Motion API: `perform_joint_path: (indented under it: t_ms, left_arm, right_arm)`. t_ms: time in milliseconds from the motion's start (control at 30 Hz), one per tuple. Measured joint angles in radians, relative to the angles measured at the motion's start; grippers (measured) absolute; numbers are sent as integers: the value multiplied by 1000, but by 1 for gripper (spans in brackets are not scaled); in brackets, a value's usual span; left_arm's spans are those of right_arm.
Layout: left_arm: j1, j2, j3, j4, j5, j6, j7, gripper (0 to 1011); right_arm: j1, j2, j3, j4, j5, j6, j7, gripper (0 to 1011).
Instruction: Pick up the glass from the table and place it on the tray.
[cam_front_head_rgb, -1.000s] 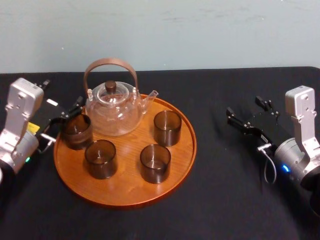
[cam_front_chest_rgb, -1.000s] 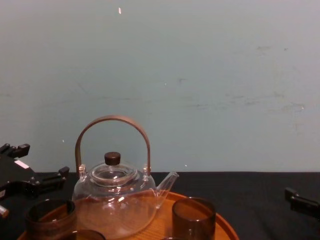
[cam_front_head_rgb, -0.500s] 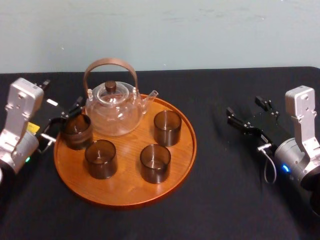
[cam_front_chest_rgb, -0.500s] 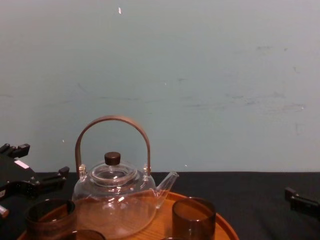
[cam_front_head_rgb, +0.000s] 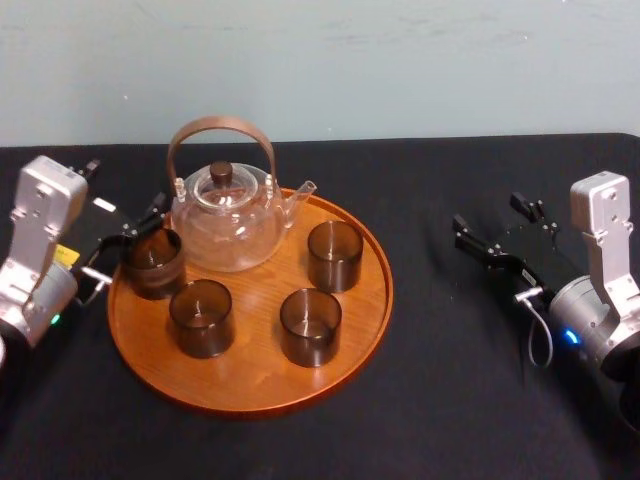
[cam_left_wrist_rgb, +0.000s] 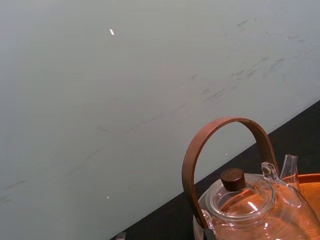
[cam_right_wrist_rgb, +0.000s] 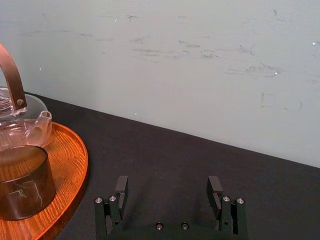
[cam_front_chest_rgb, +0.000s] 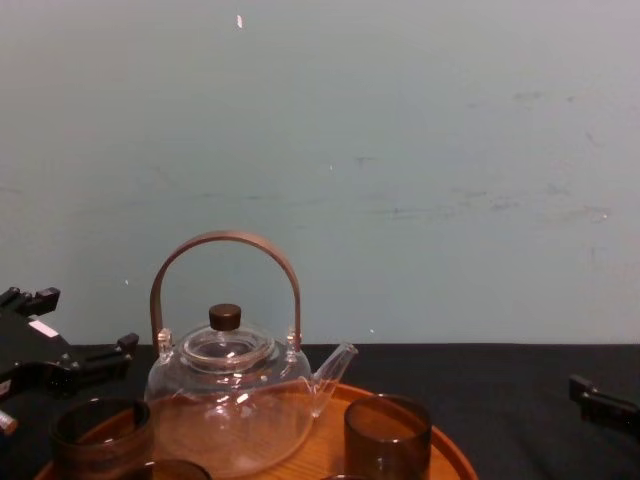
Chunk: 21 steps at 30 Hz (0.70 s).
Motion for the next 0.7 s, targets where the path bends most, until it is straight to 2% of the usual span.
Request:
perform_joint_path:
  t_ms: [700]
  left_arm:
    - [0,0,0,0,0,0,0,1001]
  right_arm:
    - [0,0,0,0,0,0,0,1002]
